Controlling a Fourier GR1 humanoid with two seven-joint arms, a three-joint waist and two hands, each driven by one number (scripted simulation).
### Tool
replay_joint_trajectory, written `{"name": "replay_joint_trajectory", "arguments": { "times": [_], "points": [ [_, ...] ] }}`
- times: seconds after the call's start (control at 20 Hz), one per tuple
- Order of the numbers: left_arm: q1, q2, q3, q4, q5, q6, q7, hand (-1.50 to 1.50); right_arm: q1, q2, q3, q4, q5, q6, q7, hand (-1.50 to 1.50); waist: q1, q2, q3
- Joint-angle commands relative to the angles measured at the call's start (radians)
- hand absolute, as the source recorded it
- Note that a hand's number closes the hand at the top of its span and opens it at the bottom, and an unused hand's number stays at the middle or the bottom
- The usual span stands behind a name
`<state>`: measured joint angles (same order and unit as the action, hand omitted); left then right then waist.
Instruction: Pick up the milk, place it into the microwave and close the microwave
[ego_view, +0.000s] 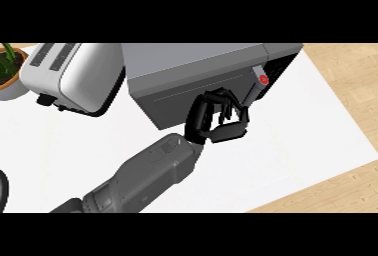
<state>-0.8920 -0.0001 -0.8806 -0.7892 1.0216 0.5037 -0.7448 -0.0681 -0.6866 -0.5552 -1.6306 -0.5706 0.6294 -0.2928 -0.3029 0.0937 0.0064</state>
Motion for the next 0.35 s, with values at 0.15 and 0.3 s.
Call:
{"name": "replay_joint_trajectory", "arguments": {
  "times": [0.15,0.3],
  "points": [
    [-0.097,0.000,0.028,0.084,0.030,-0.005,0.025,1.50,-0.033,-0.042,-0.012,0.067,-0.030,0.039,-0.001,-1.50,-0.009,0.013,-0.002],
    [-0.097,0.000,0.032,0.088,0.047,-0.007,0.017,1.50,-0.040,-0.049,-0.014,0.085,-0.031,0.046,-0.003,-1.50,-0.011,0.014,-0.003]
  ]
}}
